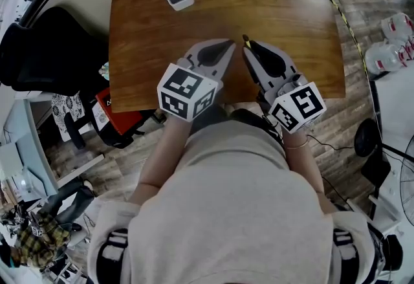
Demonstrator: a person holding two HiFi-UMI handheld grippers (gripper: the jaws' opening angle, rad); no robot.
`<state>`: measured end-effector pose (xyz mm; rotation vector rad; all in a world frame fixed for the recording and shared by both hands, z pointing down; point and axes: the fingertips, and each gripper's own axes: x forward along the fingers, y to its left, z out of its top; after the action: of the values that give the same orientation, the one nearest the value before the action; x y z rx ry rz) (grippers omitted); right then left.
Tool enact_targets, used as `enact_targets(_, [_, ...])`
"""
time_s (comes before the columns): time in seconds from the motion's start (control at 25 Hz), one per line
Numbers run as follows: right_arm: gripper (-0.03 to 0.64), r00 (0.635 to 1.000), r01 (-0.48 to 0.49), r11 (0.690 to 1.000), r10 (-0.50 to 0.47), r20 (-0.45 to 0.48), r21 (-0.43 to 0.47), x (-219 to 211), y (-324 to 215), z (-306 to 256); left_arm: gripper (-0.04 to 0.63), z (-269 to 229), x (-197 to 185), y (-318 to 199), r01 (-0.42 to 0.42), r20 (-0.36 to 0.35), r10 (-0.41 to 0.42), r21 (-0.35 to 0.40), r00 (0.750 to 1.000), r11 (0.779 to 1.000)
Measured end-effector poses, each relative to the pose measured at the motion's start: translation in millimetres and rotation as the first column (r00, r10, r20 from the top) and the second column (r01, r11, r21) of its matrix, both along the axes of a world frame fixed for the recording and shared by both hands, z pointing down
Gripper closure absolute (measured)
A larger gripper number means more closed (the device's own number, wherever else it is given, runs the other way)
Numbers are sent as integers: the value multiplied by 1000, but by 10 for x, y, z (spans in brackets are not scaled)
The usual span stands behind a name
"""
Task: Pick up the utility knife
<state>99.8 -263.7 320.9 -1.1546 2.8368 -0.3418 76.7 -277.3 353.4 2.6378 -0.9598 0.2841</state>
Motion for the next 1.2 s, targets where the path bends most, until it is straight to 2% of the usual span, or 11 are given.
enact_targets(0.4, [552,1000,21,1000,-21,-5,-5,-23,37,24,581,67,-41,34,11,-28,-12,-38,1000,999])
enact_targets(1.2, [554,1000,13,1000,-12,-21,6,-85,25,23,581,75,-71,52,-5,-38,4,-37,999,999])
